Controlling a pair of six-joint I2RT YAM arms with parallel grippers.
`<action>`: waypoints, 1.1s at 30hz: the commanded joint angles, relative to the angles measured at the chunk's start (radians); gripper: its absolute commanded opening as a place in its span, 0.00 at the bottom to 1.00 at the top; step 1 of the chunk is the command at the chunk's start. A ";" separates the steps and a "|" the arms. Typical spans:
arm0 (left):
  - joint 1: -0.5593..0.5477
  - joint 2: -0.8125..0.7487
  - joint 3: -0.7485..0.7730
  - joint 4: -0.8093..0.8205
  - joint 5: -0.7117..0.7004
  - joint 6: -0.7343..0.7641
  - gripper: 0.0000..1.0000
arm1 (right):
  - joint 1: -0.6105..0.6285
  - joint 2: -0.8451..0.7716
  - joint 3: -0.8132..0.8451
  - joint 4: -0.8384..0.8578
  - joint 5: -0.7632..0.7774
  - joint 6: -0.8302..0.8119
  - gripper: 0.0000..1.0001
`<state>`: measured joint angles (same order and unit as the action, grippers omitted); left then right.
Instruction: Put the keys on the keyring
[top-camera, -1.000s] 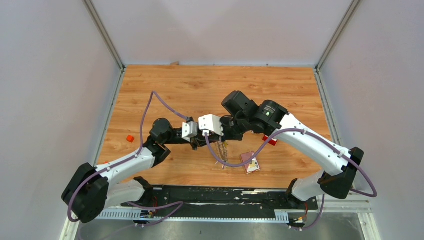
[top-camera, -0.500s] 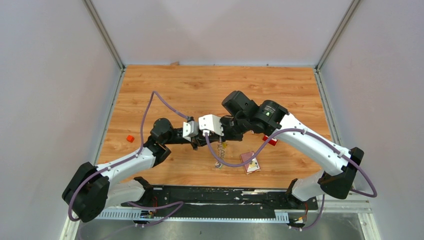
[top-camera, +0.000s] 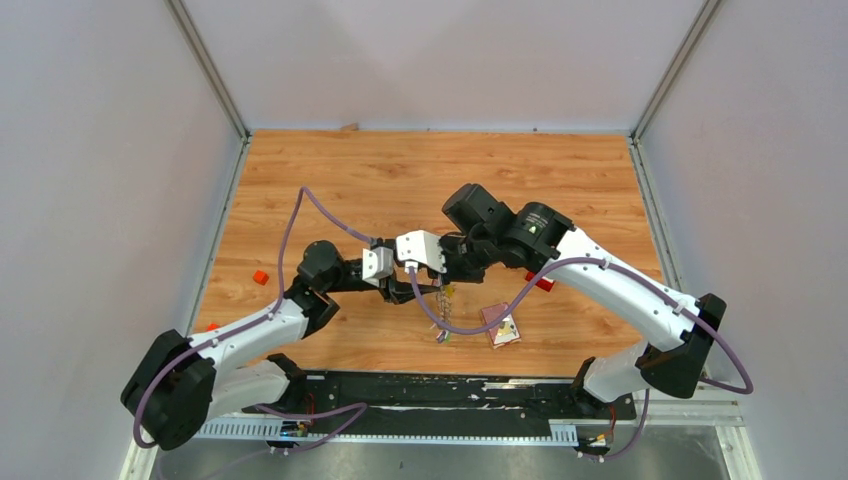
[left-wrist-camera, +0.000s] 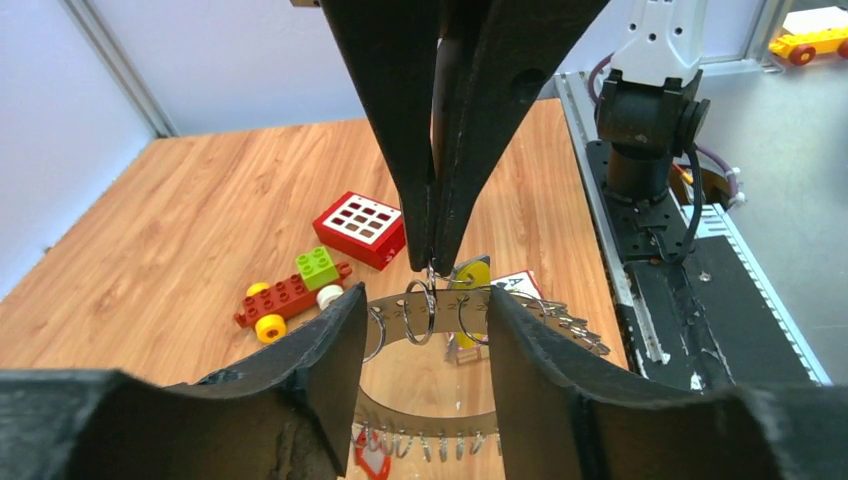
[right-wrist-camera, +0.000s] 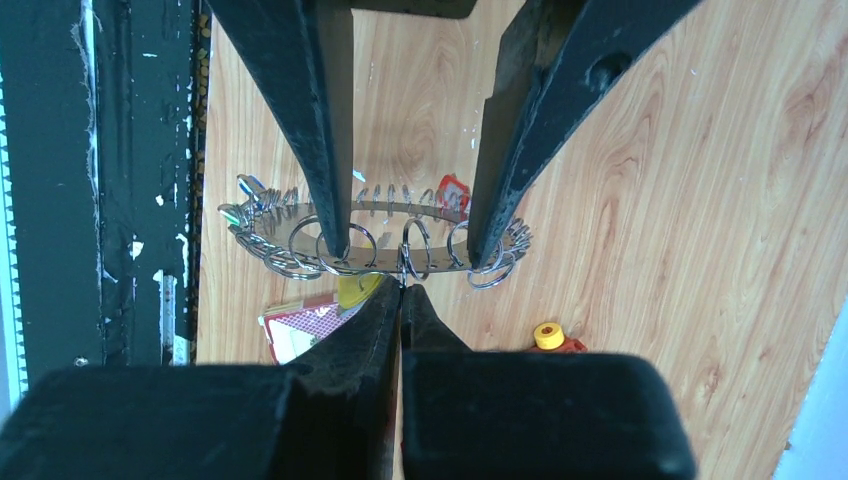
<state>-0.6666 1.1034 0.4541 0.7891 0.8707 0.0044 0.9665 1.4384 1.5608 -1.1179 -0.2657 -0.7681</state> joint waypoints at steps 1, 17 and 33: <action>0.025 -0.052 -0.023 0.066 -0.008 0.045 0.58 | 0.003 -0.048 -0.010 0.056 0.021 0.013 0.00; 0.035 -0.072 0.014 -0.114 0.202 0.147 0.47 | -0.010 -0.064 -0.022 0.064 0.011 0.017 0.00; 0.010 -0.023 0.015 -0.053 0.159 0.111 0.50 | -0.012 -0.048 -0.010 0.069 -0.007 0.021 0.00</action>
<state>-0.6445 1.0622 0.4316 0.6788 1.0531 0.1314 0.9604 1.4055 1.5303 -1.1011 -0.2535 -0.7643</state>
